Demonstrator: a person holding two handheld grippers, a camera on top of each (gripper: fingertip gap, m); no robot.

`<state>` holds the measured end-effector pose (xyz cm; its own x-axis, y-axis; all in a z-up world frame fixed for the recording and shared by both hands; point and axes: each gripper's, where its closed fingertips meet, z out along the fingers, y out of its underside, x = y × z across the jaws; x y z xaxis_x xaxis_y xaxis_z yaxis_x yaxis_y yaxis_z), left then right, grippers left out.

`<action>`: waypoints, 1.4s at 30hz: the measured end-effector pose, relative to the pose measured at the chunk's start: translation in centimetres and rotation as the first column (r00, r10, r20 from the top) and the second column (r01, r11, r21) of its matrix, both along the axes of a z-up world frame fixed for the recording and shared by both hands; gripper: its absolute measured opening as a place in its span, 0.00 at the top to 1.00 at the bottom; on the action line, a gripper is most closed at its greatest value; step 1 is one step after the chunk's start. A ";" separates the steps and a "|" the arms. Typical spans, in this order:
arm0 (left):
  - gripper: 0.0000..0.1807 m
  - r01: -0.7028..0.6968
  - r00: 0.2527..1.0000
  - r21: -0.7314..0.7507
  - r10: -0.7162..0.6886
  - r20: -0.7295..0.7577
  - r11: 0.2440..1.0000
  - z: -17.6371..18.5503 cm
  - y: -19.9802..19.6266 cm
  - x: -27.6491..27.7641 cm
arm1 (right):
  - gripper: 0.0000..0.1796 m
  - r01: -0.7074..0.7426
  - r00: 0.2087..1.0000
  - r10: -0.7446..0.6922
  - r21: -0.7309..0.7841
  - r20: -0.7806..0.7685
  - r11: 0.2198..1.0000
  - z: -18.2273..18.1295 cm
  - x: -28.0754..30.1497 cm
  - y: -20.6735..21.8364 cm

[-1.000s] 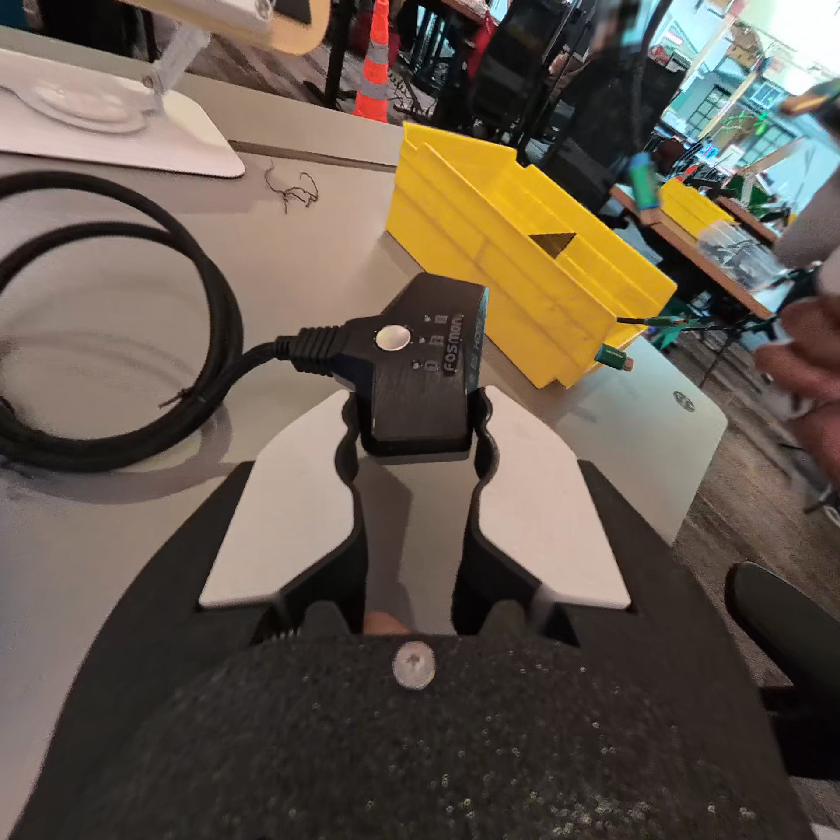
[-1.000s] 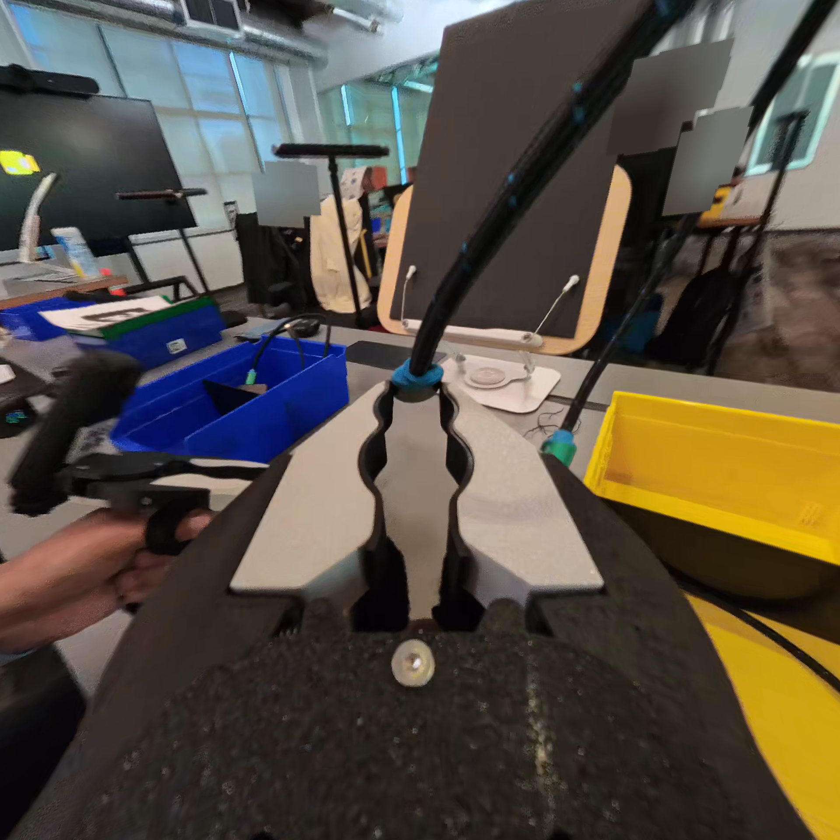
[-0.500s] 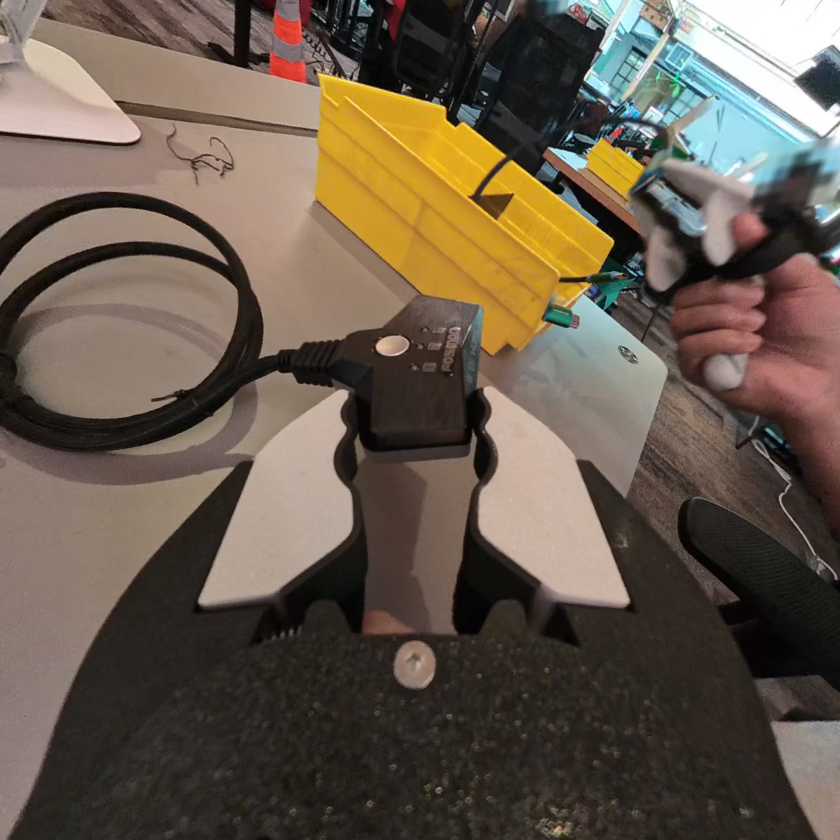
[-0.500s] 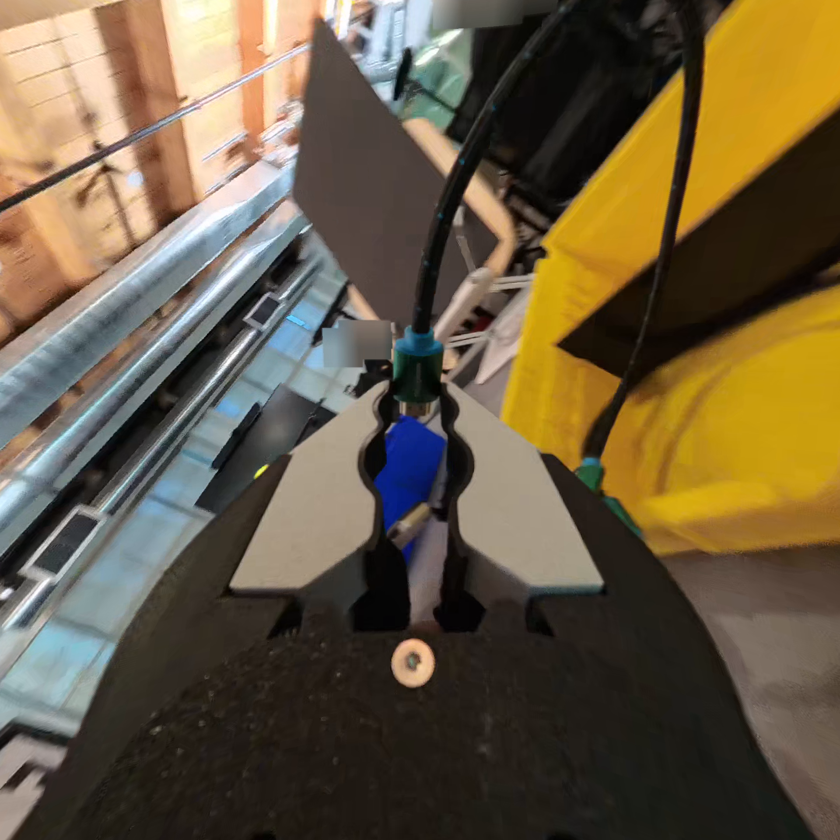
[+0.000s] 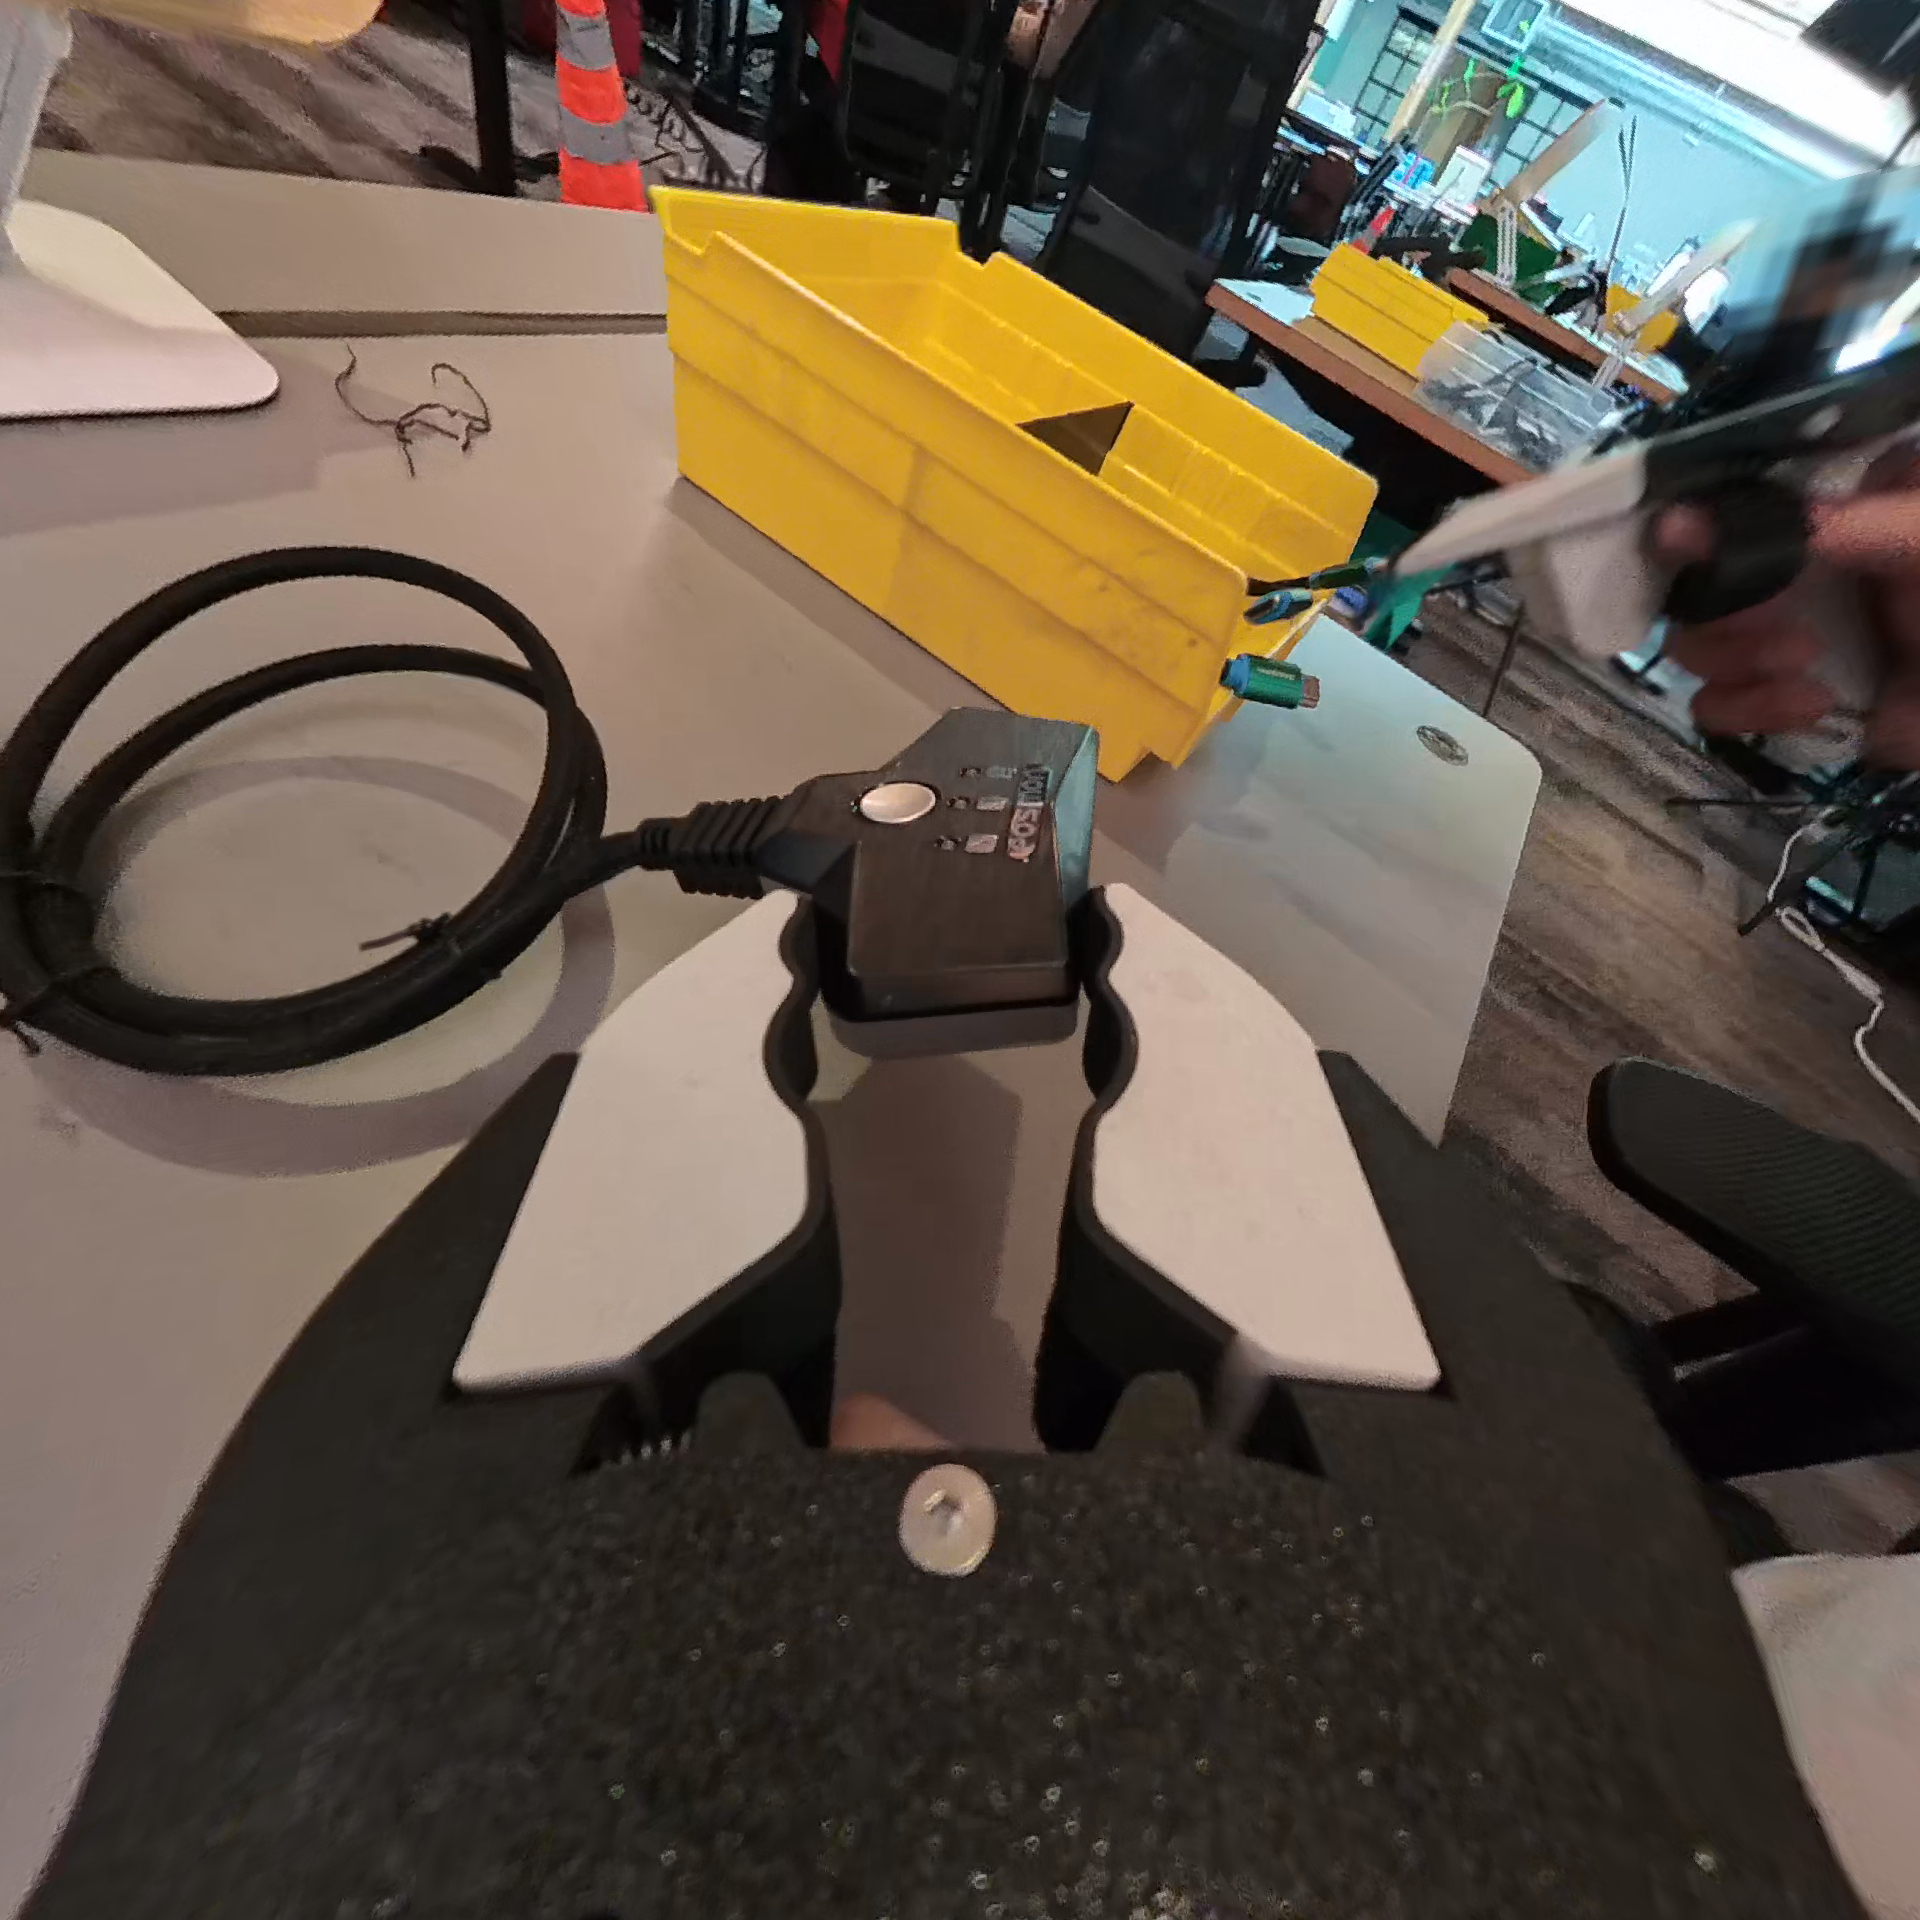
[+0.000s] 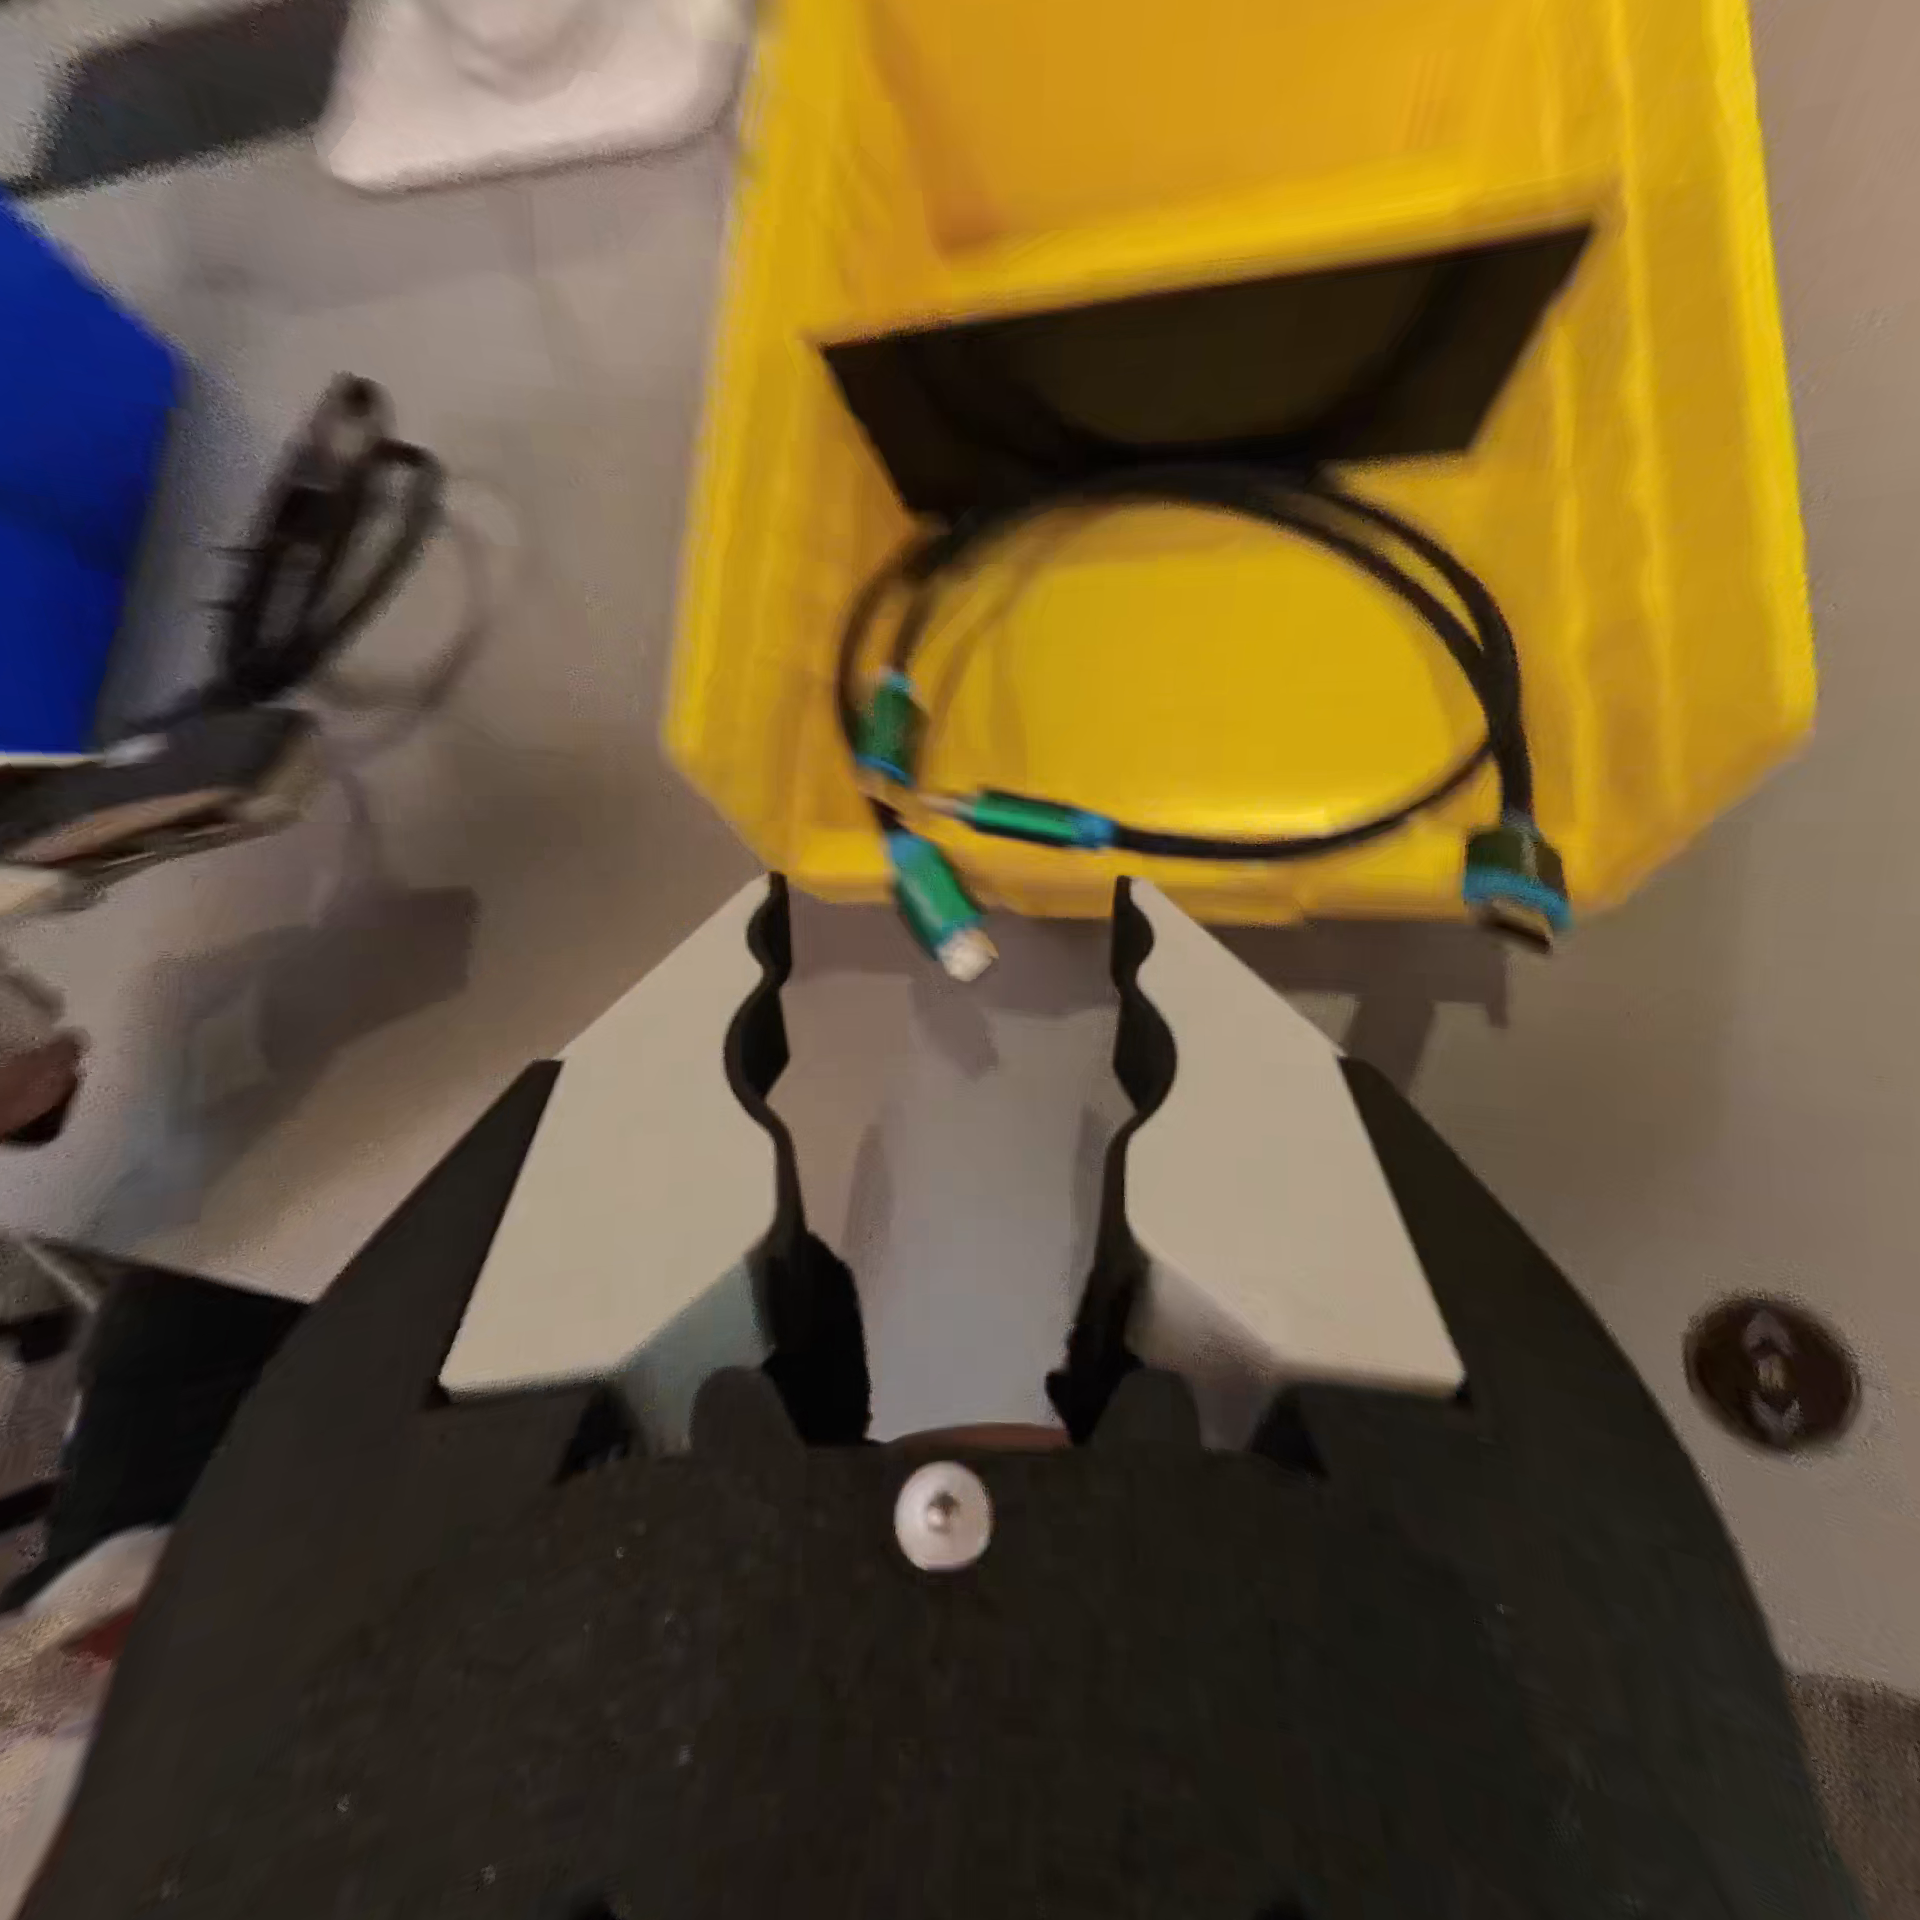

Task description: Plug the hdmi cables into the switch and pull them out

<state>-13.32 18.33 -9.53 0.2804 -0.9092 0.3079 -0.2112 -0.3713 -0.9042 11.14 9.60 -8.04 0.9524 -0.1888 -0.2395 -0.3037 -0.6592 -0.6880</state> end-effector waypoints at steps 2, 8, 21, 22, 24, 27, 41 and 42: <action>0.73 0.055 0.998 0.015 -0.055 0.039 0.998 0.7 -0.6 0.1 | 0.66 -0.192 0.979 0.199 0.172 -0.029 0.966 3.9 -5.0 1.3; 0.73 0.205 0.946 -0.082 -0.176 0.273 0.975 4.1 -1.9 -0.8 | 0.50 -0.598 0.659 0.740 0.502 -0.137 0.625 5.5 -20.0 4.4; 0.67 0.141 0.934 -0.063 -0.112 0.340 0.988 5.2 -0.5 -1.9 | 0.68 -0.583 0.602 0.779 0.570 -0.176 0.580 5.0 -22.7 8.7; 0.67 0.142 0.933 -0.073 -0.109 0.344 0.987 5.1 -0.2 -2.2 | 0.68 -0.581 0.606 0.777 0.574 -0.169 0.577 6.1 -22.2 9.1; 0.68 0.121 0.940 -0.084 -0.088 0.329 0.989 4.6 0.5 -2.6 | 0.69 -0.579 0.610 0.778 0.587 -0.147 0.565 8.8 -21.0 9.9; 0.72 0.088 0.950 -0.085 -0.058 0.307 0.993 3.9 1.2 -3.1 | 0.69 -0.574 0.622 0.774 0.604 -0.118 0.554 14.2 -18.6 11.3; 0.76 0.091 0.958 -0.120 -0.055 0.281 0.989 3.2 0.6 -2.7 | 0.68 -0.352 0.929 0.359 0.087 -0.091 0.932 16.9 1.3 14.4; 0.77 0.095 0.958 -0.122 -0.057 0.282 0.988 3.3 0.6 -2.6 | 0.68 -0.359 0.926 0.357 0.010 -0.120 0.933 15.1 2.1 15.0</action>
<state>-15.95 18.89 -6.24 0.0988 -0.8698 0.4833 0.0084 -0.4850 -0.8745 13.24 24.61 7.03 0.9220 0.1561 -0.3542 -0.1245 -0.7469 -0.6532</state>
